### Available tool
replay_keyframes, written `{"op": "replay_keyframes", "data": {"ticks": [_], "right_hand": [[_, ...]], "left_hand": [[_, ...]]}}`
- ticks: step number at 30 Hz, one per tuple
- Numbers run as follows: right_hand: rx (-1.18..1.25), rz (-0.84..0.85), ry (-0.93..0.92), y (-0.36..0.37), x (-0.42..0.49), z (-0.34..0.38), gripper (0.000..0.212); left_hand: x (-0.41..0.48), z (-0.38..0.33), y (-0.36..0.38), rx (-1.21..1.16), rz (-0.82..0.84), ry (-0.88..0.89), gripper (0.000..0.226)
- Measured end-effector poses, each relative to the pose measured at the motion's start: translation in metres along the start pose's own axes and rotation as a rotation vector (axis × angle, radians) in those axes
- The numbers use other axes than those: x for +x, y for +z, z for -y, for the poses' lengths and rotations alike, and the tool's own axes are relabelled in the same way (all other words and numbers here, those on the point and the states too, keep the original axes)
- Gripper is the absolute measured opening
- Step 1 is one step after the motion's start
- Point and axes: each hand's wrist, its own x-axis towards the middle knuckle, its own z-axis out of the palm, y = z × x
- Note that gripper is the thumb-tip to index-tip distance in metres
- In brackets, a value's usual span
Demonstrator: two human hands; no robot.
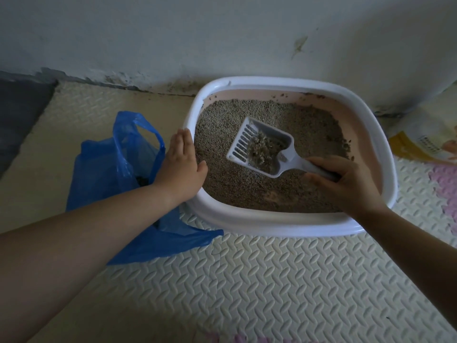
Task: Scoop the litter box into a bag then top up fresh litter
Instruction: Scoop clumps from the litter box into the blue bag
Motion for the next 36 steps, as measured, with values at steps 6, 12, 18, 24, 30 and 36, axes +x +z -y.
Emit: {"op": "replay_keyframes", "data": {"ticks": [6,12,18,24,30,36], "right_hand": [[0.003,0.002,0.033,0.003,-0.002,0.002,0.031],[0.009,0.05,0.069,0.004,-0.003,0.007,0.028],[-0.027,0.105,0.077,0.008,-0.004,0.013,0.028],[0.079,0.155,0.03,0.012,0.0,0.039,0.03],[0.123,0.305,-0.021,0.027,0.013,0.069,0.03],[0.031,0.39,-0.144,0.047,0.042,0.108,0.031]], "left_hand": [[-0.014,0.013,-0.013,0.09,0.049,0.162,0.073],[-0.056,0.035,-0.044,0.38,-0.095,0.484,0.063],[-0.077,0.059,-0.077,0.539,-0.03,0.683,0.04],[-0.078,0.079,-0.093,0.575,0.045,0.765,0.037],[-0.075,0.095,-0.104,0.634,0.034,0.751,0.035],[-0.081,0.112,-0.108,0.601,-0.032,0.772,0.031]]}}
